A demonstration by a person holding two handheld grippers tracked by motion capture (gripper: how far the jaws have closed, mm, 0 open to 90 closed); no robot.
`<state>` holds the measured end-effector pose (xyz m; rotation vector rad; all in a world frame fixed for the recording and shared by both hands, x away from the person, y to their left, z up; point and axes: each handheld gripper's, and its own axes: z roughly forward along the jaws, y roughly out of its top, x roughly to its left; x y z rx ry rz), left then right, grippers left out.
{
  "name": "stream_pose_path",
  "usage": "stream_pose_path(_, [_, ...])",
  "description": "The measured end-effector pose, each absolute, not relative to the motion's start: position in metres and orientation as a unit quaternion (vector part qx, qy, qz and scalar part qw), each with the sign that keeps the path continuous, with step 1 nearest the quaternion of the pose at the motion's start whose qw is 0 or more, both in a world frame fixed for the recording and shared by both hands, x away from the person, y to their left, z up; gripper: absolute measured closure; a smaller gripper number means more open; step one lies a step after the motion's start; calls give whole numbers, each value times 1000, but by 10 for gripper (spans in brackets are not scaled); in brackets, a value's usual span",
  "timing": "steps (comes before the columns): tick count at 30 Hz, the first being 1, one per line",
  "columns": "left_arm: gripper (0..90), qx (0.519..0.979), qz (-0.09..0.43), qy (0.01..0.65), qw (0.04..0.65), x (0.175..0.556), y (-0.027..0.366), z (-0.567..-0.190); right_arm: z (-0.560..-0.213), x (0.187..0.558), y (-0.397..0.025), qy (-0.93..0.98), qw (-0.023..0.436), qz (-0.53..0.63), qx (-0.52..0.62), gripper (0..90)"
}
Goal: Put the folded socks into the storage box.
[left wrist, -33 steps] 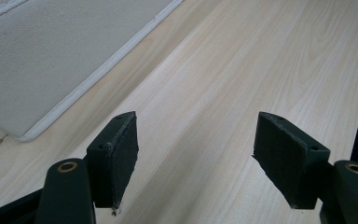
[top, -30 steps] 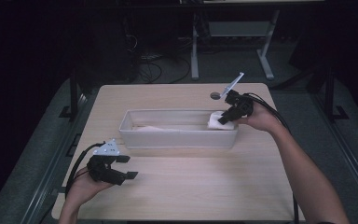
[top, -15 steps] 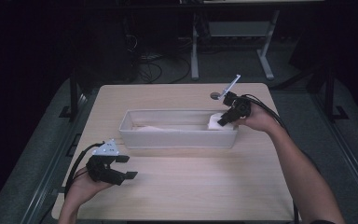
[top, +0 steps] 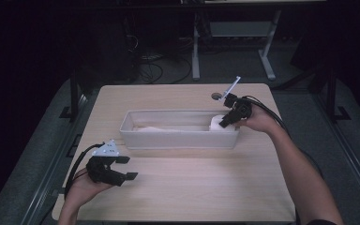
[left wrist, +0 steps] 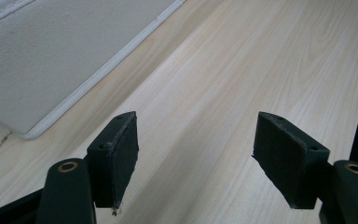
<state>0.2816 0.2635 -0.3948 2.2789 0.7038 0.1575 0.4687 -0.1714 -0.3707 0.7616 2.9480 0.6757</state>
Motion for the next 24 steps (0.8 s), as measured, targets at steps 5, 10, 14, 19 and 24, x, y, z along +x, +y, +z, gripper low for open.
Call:
stream_pose_path(5, [303,887,61,274,367,281,264,-395,-375,470,-171,945,11,213,246,744])
stream_pose_path(10, [304,887,61,275,367,281,264,-395,-379,472,-172,945,8,212,250,744])
stream_pose_path(14, [304,887,61,275,367,281,264,-395,-380,473,-172,945,8,210,250,742])
stream_pose_path(19, [305,886,63,274,368,281,266,-394,-383,474,-171,945,8,208,252,741])
stream_pose_path(24, [305,887,63,274,367,281,266,-394,-385,474,-170,946,7,206,248,738])
